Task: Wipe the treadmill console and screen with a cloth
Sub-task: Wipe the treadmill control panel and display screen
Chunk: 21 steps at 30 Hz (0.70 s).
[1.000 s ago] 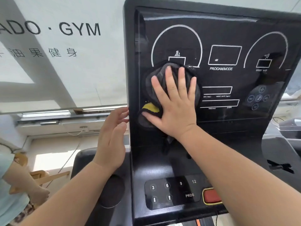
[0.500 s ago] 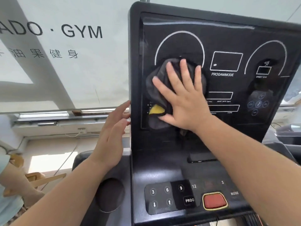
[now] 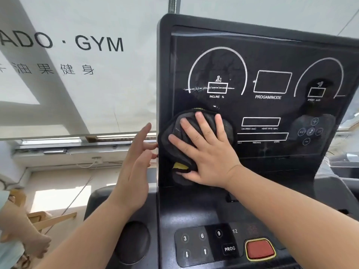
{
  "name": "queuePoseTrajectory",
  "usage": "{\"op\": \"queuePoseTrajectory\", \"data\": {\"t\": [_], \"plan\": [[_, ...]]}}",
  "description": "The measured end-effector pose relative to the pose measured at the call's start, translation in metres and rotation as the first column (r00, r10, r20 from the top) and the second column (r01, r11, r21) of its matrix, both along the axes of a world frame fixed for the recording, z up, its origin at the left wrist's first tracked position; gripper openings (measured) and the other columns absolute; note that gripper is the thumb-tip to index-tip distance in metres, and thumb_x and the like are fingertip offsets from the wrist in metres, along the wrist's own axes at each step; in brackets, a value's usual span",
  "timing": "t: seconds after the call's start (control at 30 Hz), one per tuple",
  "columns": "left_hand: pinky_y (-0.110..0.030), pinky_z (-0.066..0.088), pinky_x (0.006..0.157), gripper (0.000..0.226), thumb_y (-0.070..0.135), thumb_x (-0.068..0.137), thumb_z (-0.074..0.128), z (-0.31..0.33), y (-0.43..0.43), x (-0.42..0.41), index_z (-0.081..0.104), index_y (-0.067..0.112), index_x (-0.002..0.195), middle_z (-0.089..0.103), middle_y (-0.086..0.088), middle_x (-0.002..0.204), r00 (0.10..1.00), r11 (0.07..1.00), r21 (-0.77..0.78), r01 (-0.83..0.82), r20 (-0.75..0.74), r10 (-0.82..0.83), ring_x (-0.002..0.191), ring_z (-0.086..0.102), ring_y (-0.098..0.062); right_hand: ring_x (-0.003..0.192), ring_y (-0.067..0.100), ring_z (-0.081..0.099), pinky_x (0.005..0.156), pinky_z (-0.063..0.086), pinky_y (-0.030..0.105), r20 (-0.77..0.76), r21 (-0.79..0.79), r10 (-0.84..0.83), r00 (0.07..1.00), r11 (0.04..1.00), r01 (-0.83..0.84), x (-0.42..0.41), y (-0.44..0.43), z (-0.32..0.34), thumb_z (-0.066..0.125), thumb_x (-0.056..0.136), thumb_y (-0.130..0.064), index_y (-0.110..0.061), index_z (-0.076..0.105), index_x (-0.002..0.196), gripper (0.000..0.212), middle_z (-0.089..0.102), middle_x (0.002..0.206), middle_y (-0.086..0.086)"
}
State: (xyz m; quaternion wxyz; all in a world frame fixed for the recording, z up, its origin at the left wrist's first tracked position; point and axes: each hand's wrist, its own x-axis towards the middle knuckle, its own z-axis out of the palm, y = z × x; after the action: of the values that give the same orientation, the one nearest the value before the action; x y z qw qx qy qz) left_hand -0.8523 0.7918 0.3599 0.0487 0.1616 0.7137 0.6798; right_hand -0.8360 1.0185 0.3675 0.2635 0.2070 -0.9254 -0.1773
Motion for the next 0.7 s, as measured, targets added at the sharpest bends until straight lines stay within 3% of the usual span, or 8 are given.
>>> {"op": "queuePoseTrajectory", "data": {"t": [0.1, 0.23, 0.43, 0.6, 0.7], "plan": [[-0.032, 0.042, 0.103, 0.065, 0.056, 0.094, 0.031, 0.009, 0.004, -0.002, 0.030, 0.037, 0.156, 0.052, 0.012, 0.124, 0.978, 0.989, -0.128, -0.080, -0.202, 0.053, 0.116, 0.053, -0.015, 0.157, 0.040, 0.000, 0.122, -0.009, 0.066, 0.028, 0.064, 0.061, 0.998, 0.996, -0.062, 0.001, 0.012, 0.002, 0.060, 0.078, -0.075, -0.035, 0.014, 0.162, 0.104, -0.001, 0.170, 0.002], [-0.022, 0.034, 0.105, 0.067, 0.053, 0.101, 0.025, 0.032, 0.016, -0.018, 0.031, 0.016, 0.157, 0.043, 0.011, 0.133, 0.882, 0.956, -0.267, -0.120, -0.470, -0.021, 0.119, 0.048, -0.020, 0.156, 0.042, 0.014, 0.122, 0.002, 0.069, -0.079, 0.037, 0.029, 0.996, 0.999, -0.026, -0.019, 0.043, 0.041, 0.060, 0.078, -0.080, -0.033, 0.022, 0.161, 0.102, 0.014, 0.169, 0.008], [-0.019, 0.036, 0.099, 0.068, 0.056, 0.100, 0.023, 0.041, 0.021, -0.019, 0.040, 0.017, 0.153, 0.049, 0.012, 0.117, 0.884, 0.960, -0.220, -0.175, -0.464, 0.055, 0.112, 0.049, -0.013, 0.152, 0.056, 0.007, 0.117, 0.003, 0.077, -0.157, -0.149, -0.228, 0.961, 0.967, 0.205, -0.059, 0.046, 0.119, 0.048, 0.081, -0.087, -0.026, 0.021, 0.163, 0.105, 0.013, 0.168, 0.024], [-0.050, 0.047, 0.097, 0.074, 0.071, 0.098, 0.019, 0.035, 0.026, -0.020, 0.037, 0.027, 0.155, 0.051, 0.019, 0.126, 0.899, 0.975, -0.111, -0.192, -0.419, 0.129, 0.111, 0.053, -0.017, 0.153, 0.055, 0.004, 0.118, 0.003, 0.075, -0.154, -0.226, -0.265, 0.952, 0.947, 0.227, -0.063, 0.006, 0.114, 0.045, 0.079, -0.091, -0.023, 0.019, 0.164, 0.112, 0.010, 0.168, 0.027], [-0.058, 0.048, 0.096, 0.082, 0.077, 0.095, 0.021, 0.037, 0.027, -0.029, 0.037, 0.024, 0.155, 0.057, 0.002, 0.132, 0.904, 0.974, -0.016, -0.224, -0.378, 0.202, 0.113, 0.057, -0.023, 0.155, 0.048, 0.006, 0.121, 0.003, 0.072, -0.112, -0.156, -0.134, 0.985, 0.981, 0.116, -0.049, -0.007, 0.078, 0.048, 0.080, -0.087, -0.020, 0.023, 0.163, 0.110, 0.013, 0.169, 0.021]]}}
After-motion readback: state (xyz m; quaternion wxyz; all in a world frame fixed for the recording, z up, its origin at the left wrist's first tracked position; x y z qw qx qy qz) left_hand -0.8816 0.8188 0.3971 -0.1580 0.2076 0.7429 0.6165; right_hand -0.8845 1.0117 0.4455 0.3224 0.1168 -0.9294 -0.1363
